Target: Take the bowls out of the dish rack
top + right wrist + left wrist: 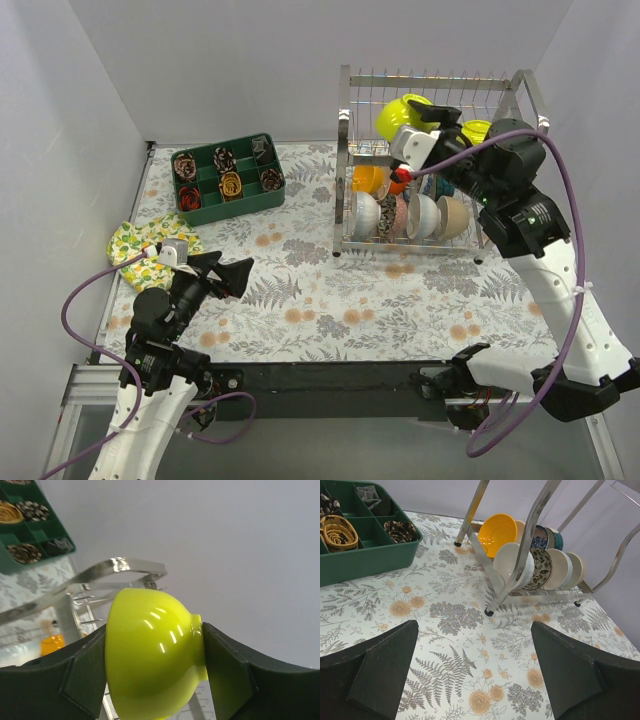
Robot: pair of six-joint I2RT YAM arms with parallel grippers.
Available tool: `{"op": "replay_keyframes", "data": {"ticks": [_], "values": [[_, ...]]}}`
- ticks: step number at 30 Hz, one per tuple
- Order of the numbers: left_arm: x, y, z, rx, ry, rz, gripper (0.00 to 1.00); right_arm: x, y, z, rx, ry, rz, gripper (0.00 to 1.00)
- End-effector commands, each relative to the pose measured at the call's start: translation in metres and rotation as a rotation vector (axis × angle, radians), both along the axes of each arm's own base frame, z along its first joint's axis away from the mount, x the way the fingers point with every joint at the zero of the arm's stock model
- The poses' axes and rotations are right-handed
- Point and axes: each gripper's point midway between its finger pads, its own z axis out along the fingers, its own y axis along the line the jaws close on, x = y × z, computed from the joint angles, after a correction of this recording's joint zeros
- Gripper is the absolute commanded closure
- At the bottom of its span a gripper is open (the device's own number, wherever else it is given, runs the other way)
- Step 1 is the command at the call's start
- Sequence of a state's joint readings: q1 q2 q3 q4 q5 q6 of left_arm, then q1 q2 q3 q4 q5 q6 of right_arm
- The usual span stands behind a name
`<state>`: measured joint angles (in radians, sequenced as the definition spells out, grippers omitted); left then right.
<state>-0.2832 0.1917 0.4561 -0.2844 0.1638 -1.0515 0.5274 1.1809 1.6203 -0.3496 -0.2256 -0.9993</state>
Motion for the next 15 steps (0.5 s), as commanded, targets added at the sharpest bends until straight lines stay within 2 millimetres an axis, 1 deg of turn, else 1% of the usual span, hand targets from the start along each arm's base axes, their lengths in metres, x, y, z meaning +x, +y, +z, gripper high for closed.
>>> {"op": "replay_keyframes", "data": {"ticks": [1,3,4,5,6,7,8,9,10,11,12,14,15], "values": [[-0.001,0.003,0.013,0.003,-0.023,0.015,0.02,-0.049,0.008,0.026,0.162,-0.044,0.174,0.99],[0.0,0.003,0.013,0.002,-0.021,0.012,0.02,-0.064,0.012,0.022,0.203,-0.002,0.236,0.99],[-0.001,0.002,0.012,0.005,-0.019,0.006,0.02,-0.072,0.01,0.024,0.223,0.0,0.254,0.99],[-0.001,0.001,0.012,0.006,-0.02,0.001,0.02,-0.075,0.012,0.017,0.242,0.041,0.27,0.99],[-0.001,0.001,0.011,0.007,-0.017,-0.002,0.02,-0.082,0.016,0.014,0.249,0.065,0.307,0.99],[-0.001,0.0,0.012,0.008,-0.019,-0.008,0.02,-0.09,0.015,0.015,0.264,0.075,0.329,0.99],[-0.001,-0.001,0.011,0.008,-0.019,-0.011,0.02,-0.093,0.02,0.004,0.288,0.133,0.357,0.99],[-0.001,-0.001,0.011,0.011,-0.021,-0.011,0.02,-0.103,0.022,0.002,0.297,0.153,0.401,0.99],[-0.001,-0.002,0.011,0.013,-0.021,-0.019,0.02,-0.106,0.025,-0.004,0.309,0.186,0.422,0.99],[0.0,-0.003,0.011,0.014,-0.024,-0.02,0.02,-0.108,0.029,-0.015,0.318,0.228,0.442,0.99],[0.0,-0.004,0.01,0.016,-0.021,-0.028,0.02,-0.115,0.031,-0.023,0.339,0.288,0.474,0.99],[-0.001,-0.009,0.011,0.018,-0.026,-0.06,0.02,-0.119,0.035,-0.032,0.374,0.337,0.504,0.99],[0.0,-0.013,0.007,0.02,-0.017,-0.077,0.02,-0.121,0.039,-0.052,0.395,0.414,0.521,0.99]]}}
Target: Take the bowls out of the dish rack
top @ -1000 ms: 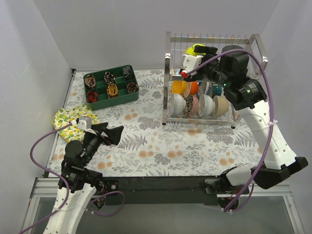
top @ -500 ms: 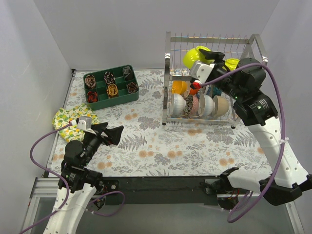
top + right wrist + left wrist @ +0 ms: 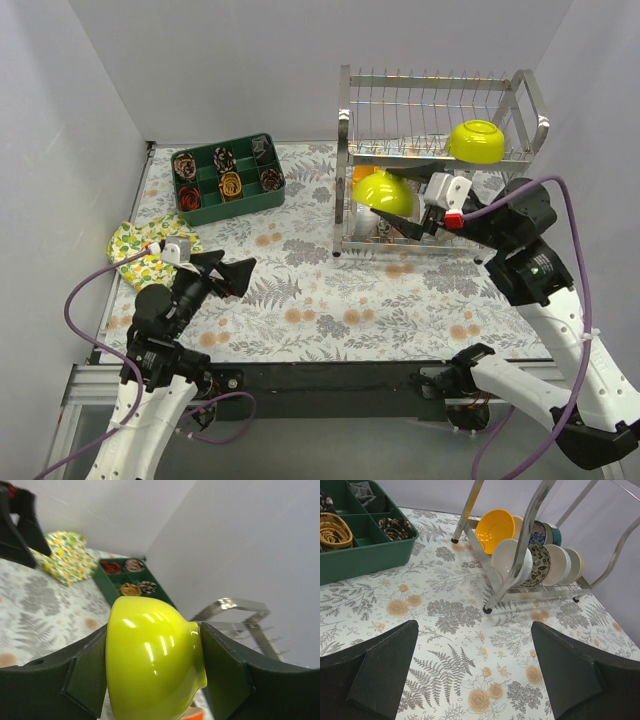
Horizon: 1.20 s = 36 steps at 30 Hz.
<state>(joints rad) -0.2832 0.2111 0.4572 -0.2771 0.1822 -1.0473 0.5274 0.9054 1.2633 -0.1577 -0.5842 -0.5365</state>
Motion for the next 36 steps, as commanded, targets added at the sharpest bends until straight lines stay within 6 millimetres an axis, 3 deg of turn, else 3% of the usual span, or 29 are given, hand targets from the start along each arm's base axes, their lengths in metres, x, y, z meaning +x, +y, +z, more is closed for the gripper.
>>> {"op": "replay_keyframes", "data": {"ticks": [1,4,6,7,10,14,20,21,24,32,36], "values": [[0.0,-0.012,0.008,0.011,-0.018,-0.073,0.02,-0.022,0.015,-0.018,0.114,0.163,0.151,0.99],[-0.001,-0.025,0.003,-0.012,0.014,-0.145,0.02,-0.022,0.02,-0.051,0.144,0.281,0.166,0.99],[-0.005,-0.036,0.004,-0.043,0.033,-0.21,0.02,-0.022,0.021,-0.06,0.168,0.321,0.162,0.99],[-0.003,-0.04,-0.002,-0.049,0.065,-0.232,0.02,-0.02,0.023,-0.078,0.173,0.399,0.157,0.99],[-0.009,-0.057,-0.006,-0.104,0.122,-0.332,0.02,-0.014,0.026,-0.106,0.194,0.505,0.127,0.99],[-0.009,-0.076,-0.02,-0.179,0.244,-0.441,0.02,-0.004,0.026,-0.134,0.262,0.671,0.062,0.99],[-0.009,-0.095,-0.016,-0.276,0.288,-0.519,0.02,0.008,0.024,-0.163,0.37,0.856,-0.024,0.99],[-0.01,-0.099,-0.02,-0.291,0.305,-0.531,0.02,0.009,0.023,-0.178,0.393,0.923,-0.046,0.99],[-0.013,-0.112,-0.016,-0.336,0.303,-0.559,0.02,0.011,0.022,-0.197,0.444,1.01,-0.074,0.99],[-0.013,-0.157,-0.046,-0.292,0.377,-0.537,0.02,0.005,0.019,-0.221,0.582,1.206,-0.086,0.99],[-0.008,-0.171,-0.063,-0.282,0.414,-0.487,0.07,0.001,0.016,-0.221,0.628,1.234,-0.08,0.99]]}}
